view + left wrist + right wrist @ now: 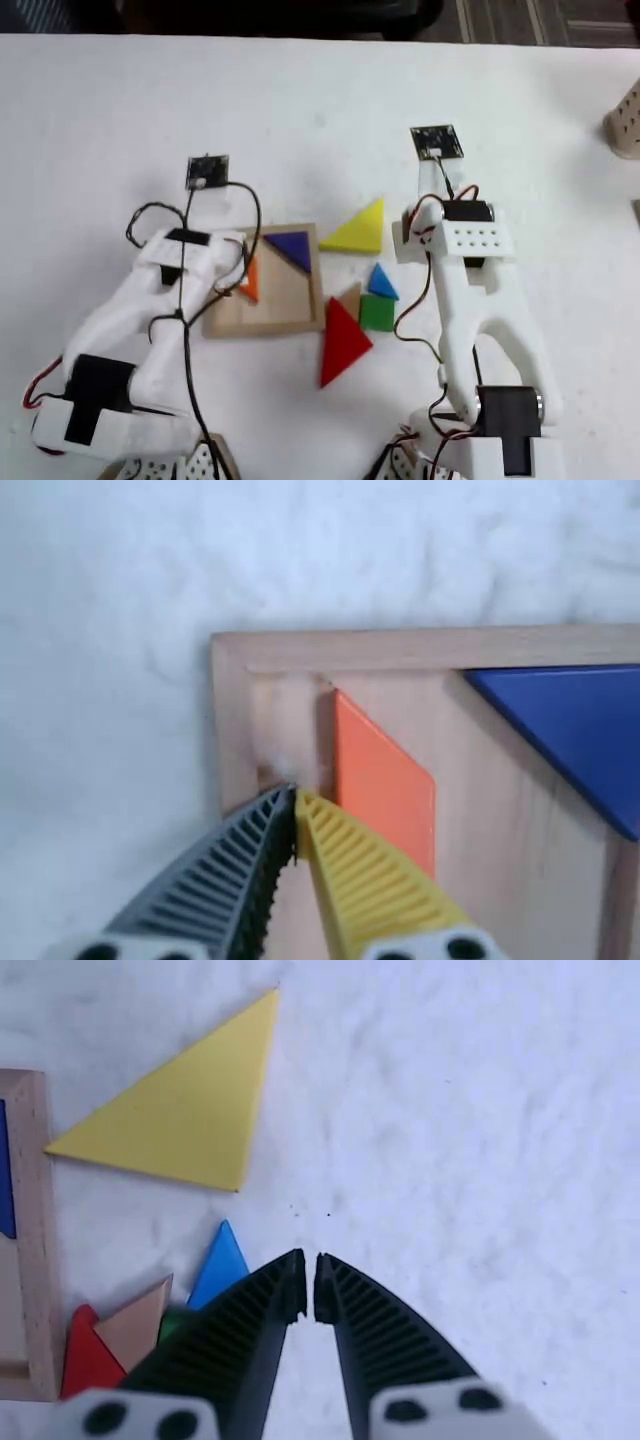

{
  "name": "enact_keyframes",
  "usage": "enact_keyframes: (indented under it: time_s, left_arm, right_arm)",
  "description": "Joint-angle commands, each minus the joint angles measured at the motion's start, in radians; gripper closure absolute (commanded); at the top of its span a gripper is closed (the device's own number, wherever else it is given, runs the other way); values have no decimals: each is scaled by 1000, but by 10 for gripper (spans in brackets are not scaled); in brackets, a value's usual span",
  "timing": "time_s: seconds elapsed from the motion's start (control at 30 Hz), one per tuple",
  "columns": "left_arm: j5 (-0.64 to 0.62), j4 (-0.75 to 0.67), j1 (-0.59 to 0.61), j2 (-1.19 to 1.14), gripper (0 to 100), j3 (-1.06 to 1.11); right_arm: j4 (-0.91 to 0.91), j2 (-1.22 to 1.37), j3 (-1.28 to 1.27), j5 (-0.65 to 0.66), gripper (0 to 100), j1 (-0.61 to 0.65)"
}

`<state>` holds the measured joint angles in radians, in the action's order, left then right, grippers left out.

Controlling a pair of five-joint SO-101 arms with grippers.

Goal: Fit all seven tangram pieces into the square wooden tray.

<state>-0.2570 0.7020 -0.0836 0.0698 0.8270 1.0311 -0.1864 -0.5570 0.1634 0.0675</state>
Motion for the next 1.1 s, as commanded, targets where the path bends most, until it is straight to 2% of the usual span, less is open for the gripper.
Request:
enact_keyframes:
  time_s: [0.0, 0.17, 0.3, 0.43, 0.57, 0.63, 0.87, 1.07]
  left_arm:
    - [-9, 12, 12, 65, 977, -11]
    - [-9, -15, 33, 321, 977, 83]
    - [-18, -176, -116, 513, 977, 282]
    - [-21, -221, -255, 536, 977, 330]
    - [-21, -229, -317, 464, 977, 325]
    - [-21, -222, -308, 420, 977, 301]
    - [-11, -157, -128, 272, 977, 265]
    - [-11, -71, -88, 285, 977, 259]
  right_arm:
    - [-15, -5, 6, 20, 978, -7]
    - [-15, -5, 6, 20, 978, -7]
    - [-15, -7, 6, 20, 978, -5]
    - [-15, -7, 6, 20, 978, -5]
    - [-12, -7, 6, 20, 978, -7]
    - [-10, -7, 6, 20, 978, -7]
    - [-8, -5, 6, 20, 978, -7]
    - [-8, -5, 6, 20, 978, -7]
